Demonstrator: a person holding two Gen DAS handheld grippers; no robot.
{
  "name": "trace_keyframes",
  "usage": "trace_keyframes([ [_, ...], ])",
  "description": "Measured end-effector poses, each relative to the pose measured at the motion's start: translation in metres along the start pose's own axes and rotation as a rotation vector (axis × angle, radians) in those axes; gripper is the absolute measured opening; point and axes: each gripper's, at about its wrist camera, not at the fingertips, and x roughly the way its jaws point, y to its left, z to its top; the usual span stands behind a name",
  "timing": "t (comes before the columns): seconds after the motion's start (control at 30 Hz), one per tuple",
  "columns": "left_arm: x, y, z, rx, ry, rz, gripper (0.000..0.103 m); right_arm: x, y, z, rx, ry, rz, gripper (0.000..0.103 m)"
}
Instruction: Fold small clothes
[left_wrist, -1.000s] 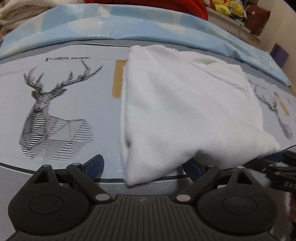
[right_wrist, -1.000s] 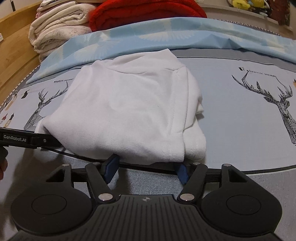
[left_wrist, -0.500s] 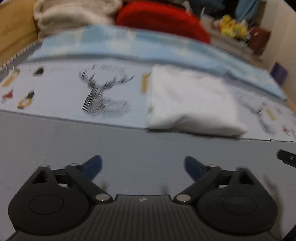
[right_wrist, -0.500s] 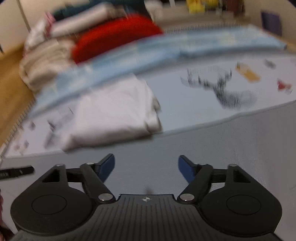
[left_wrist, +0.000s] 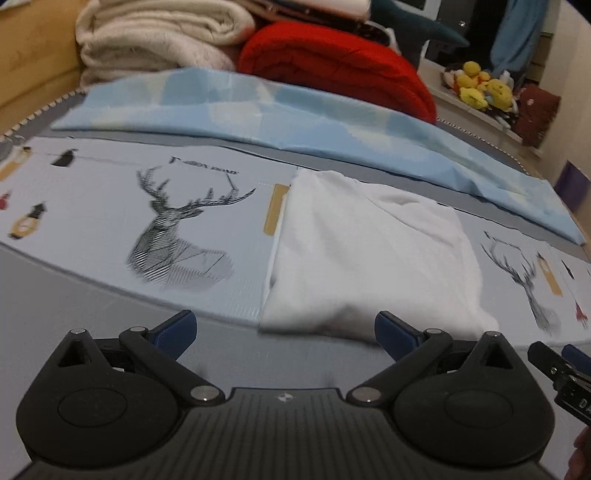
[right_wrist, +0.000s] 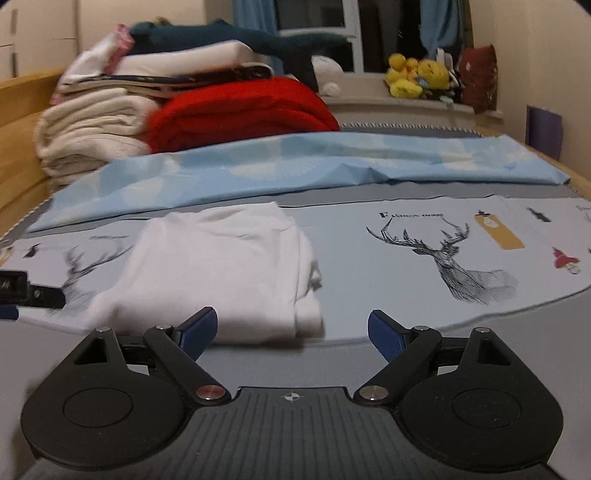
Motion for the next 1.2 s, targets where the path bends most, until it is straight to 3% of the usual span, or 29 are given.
trace_keyframes([
  [0.13,0.049,-0.013,0.008,0.046,0.032,0.012,0.103,0.052,0.008,0.007,-0.016,0.058,0.005,0.089],
  [0.27,0.100,-0.014,-0.013,0.115,0.126,0.118,0.103,0.097,0.012,-0.011,-0.091,0.176,-0.056,0.090],
  [0.33,0.100,-0.006,-0.021,0.087,0.111,0.103,0.103,0.106,0.003,-0.020,-0.061,0.218,-0.068,0.093],
  [0.4,0.092,-0.007,-0.017,0.118,0.123,0.119,0.103,0.099,-0.007,-0.019,0.007,0.203,-0.064,0.092],
  [0.6,0.024,0.003,-0.019,0.195,0.027,0.198,0.103,0.039,-0.018,-0.006,0.036,0.128,-0.039,0.091],
  [0.73,-0.042,0.010,-0.031,0.073,0.013,0.117,0.103,-0.020,-0.018,0.002,0.043,0.070,0.012,0.092],
  [0.87,-0.095,0.007,-0.063,-0.035,-0.025,0.043,0.103,-0.079,-0.011,-0.015,0.043,0.001,0.054,0.095],
  [1.0,-0.099,-0.009,-0.088,0.014,-0.071,0.083,0.103,-0.094,-0.003,-0.039,0.005,-0.059,0.051,0.096],
  [1.1,-0.081,-0.020,-0.092,0.096,-0.031,0.094,0.103,-0.087,0.004,-0.047,-0.082,-0.067,0.042,0.096],
  [1.2,-0.072,-0.021,-0.092,0.092,-0.032,0.101,0.103,-0.083,0.011,-0.048,-0.129,-0.088,0.027,0.095],
])
